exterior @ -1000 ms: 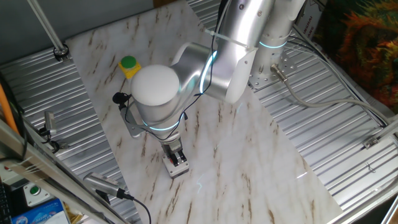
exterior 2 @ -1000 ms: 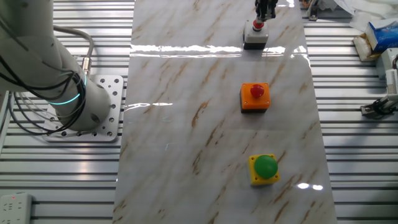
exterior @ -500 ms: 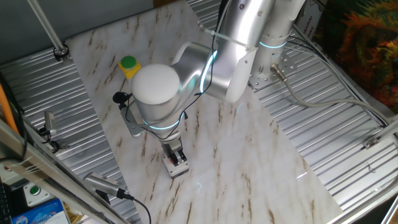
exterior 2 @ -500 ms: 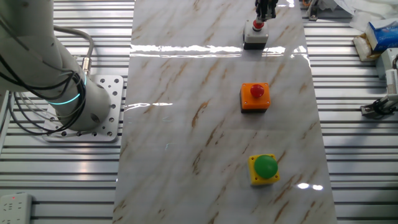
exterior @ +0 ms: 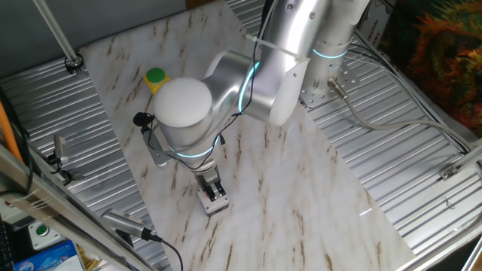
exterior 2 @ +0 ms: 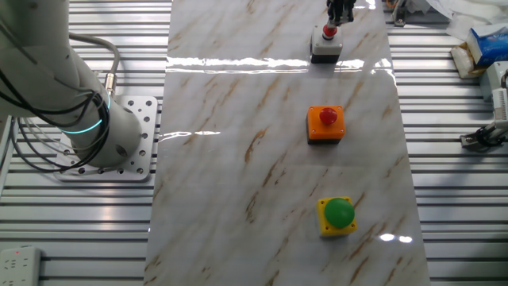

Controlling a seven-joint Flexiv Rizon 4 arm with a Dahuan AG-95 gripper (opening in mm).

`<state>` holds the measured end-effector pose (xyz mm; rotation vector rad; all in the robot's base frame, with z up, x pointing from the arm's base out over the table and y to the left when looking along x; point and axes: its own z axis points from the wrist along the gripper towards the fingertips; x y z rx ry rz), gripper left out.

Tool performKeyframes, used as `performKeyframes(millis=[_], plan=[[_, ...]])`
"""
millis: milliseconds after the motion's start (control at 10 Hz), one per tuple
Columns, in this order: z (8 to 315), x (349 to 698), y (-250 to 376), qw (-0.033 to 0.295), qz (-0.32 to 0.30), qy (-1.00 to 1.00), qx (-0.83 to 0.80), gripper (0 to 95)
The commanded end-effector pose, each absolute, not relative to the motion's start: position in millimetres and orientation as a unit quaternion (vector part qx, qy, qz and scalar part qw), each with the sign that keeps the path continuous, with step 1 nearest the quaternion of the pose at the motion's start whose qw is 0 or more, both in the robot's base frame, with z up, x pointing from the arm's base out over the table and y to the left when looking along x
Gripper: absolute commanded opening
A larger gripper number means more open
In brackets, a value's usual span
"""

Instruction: Press three buttons from left to right in sequence

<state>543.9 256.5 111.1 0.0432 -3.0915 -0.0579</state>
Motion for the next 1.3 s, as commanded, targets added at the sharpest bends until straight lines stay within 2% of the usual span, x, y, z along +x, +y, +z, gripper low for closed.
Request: performKeyframes(millis=[100,600,800,1300], plan=[[115,543,257,0.024,-0.020,-0.999,0.014,0.0],[120,542,258,0.026,-0.019,-0.999,0.016,0.0],[138,540,258,0.030,-0.021,-0.999,0.012,0.0],[149,536,186,0.033,-0.023,-0.998,0.058,0.0]])
